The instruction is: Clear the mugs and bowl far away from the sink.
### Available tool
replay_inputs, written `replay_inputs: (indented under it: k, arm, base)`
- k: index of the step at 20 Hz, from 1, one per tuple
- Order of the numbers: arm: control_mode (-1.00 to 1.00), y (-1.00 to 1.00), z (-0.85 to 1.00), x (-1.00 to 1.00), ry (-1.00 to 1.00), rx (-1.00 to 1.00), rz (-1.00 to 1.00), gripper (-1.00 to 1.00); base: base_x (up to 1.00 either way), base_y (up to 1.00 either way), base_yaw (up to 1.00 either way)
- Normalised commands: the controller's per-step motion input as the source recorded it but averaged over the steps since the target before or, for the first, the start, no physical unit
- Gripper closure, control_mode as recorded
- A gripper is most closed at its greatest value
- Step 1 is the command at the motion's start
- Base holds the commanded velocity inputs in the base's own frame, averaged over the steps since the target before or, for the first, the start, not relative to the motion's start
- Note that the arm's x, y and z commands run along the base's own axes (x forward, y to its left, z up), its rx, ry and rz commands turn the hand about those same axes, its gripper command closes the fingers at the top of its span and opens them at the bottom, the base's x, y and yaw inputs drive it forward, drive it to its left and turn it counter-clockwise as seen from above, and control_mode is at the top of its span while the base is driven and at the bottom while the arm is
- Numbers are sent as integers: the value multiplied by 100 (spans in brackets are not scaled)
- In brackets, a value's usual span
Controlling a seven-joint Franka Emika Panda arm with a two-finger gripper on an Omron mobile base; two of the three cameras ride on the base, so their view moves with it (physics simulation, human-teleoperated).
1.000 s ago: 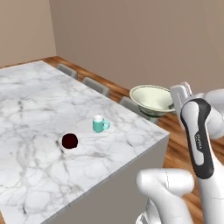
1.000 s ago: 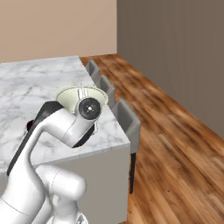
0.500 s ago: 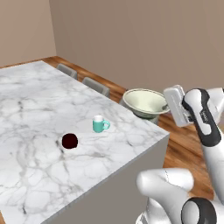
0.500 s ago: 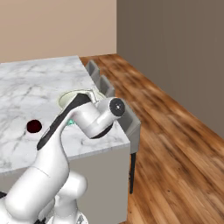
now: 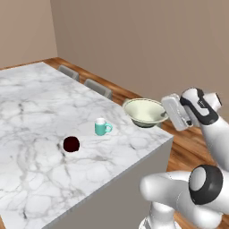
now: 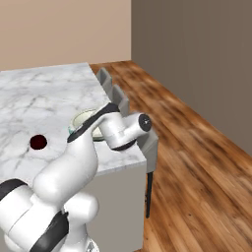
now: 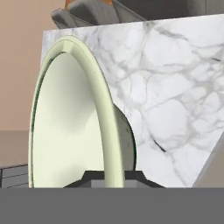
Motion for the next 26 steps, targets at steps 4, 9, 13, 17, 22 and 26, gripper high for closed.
replay_inputs:
  k: [4, 9, 13, 17, 22, 26]
  arm:
    - [-100, -7, -42, 43, 0, -4, 5, 100]
    - [-100, 0, -30, 32, 0, -4, 1, 100]
    - [-100, -1, -23, 20, 0, -2, 0, 100]
    - [-100, -4, -18, 8, 0, 0, 0, 100]
    - [-100, -1, -23, 10, 0, -1, 0, 100]
    - [-100, 0, -27, 14, 0, -3, 0, 100]
  base:
    - [0, 0, 0]
    - [0, 0, 0]
    - [0, 0, 0]
    - [0, 0, 0]
    - [0, 0, 0]
    - [0, 0, 0]
